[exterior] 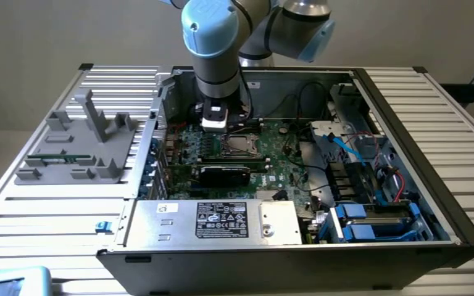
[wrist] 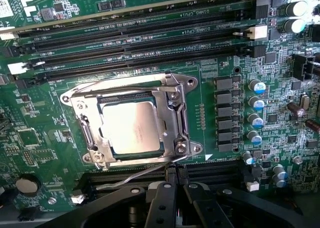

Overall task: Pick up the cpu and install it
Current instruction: 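Install the first cpu locking lever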

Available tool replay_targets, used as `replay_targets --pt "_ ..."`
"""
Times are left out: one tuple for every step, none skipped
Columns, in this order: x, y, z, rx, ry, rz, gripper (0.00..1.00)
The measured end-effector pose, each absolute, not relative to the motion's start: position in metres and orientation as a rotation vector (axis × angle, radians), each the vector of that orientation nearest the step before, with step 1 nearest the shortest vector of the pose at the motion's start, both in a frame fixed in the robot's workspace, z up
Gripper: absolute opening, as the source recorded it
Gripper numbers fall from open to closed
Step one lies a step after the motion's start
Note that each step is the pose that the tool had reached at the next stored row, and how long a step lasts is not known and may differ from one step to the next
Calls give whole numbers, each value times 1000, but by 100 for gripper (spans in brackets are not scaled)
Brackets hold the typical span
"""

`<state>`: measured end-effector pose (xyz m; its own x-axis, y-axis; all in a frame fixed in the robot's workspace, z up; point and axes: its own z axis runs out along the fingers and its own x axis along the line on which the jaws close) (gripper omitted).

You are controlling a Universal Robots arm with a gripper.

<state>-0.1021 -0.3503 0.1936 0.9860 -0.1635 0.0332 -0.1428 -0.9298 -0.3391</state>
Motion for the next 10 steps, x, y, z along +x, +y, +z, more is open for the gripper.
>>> replay_targets --pt "-102 -350 193 -2789 223 -87 12" --pt "-102 -350 193 -2789 224 -87 12" --pt "-102 -350 193 -2789 225 -88 12" --pt "-102 -350 193 -2789 226 -88 12" --pt "-102 -350 193 -2789 227 -88 12" --pt "-101 -350 193 -2789 229 -89 12" --pt "-101 -350 193 -2789 230 -89 12" --pt "-101 -350 193 -2789 231 -89 12" --pt "-101 -350 192 -2788 233 -89 12" --pt "-101 -350 192 -2788 234 -90 12"
